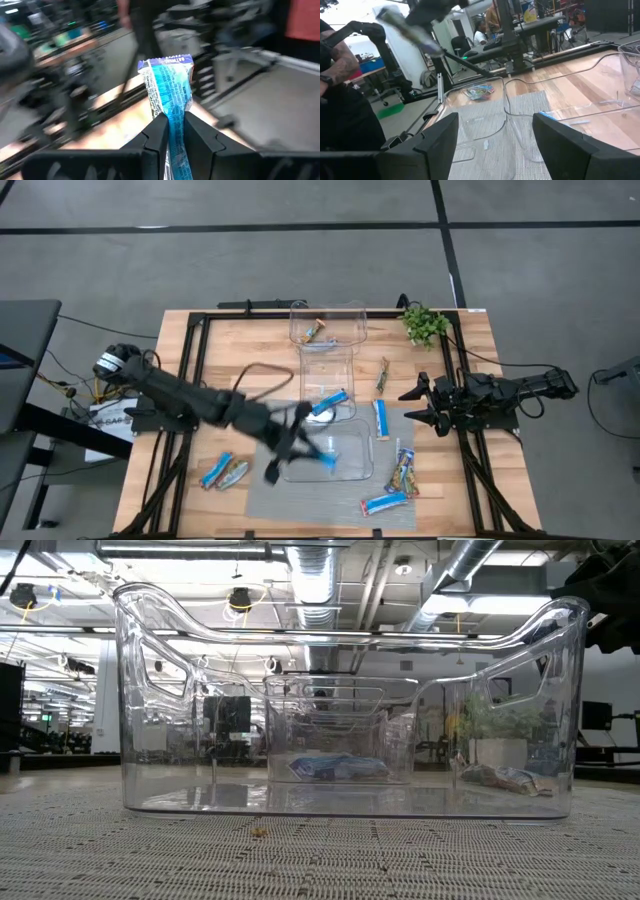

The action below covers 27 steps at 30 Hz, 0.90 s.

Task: Pick and place Granola Bars by type
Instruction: Put the blue granola bar into the middle transparent bin

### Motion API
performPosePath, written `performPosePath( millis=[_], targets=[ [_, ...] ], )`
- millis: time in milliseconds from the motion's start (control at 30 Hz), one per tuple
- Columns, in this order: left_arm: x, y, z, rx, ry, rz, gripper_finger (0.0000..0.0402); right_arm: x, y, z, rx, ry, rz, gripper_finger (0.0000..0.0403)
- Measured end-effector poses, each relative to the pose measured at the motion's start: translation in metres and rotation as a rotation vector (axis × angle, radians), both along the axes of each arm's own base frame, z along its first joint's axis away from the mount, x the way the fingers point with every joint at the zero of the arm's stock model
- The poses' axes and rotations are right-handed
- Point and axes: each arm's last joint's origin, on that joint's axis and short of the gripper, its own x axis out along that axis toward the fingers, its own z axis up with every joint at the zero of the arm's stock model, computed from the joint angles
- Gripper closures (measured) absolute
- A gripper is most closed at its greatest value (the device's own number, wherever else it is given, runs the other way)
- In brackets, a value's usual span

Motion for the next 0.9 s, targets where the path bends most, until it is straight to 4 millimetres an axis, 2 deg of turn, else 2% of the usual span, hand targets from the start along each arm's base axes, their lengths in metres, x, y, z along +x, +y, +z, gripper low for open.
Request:
performPosePath(
  millis=[267,433,567,700,900],
  targets=[
    [0.021,0.089,0.000,0.005,-0.001,0.281,0.0349,0.000,0.000,0.000,0.000,0.000,0.000,0.0154],
    [0.022,0.132,0.000,-0.009,0.001,0.418,0.0349,0.000,0.000,0.000,0.000,0.000,0.000,0.0154],
    [0.021,0.149,0.000,-0.039,0.006,0.487,0.0349,0.000,0.000,0.000,0.000,0.000,0.000,0.0154],
    [0.020,0.157,-0.003,-0.039,0.035,0.519,0.0349,0.000,0.000,0.000,0.000,0.000,0.000,0.0154],
    [0.019,0.160,-0.024,-0.006,0.212,0.552,0.0349,0.000,0.000,0.000,0.000,0.000,0.000,0.0154]
  ],
)
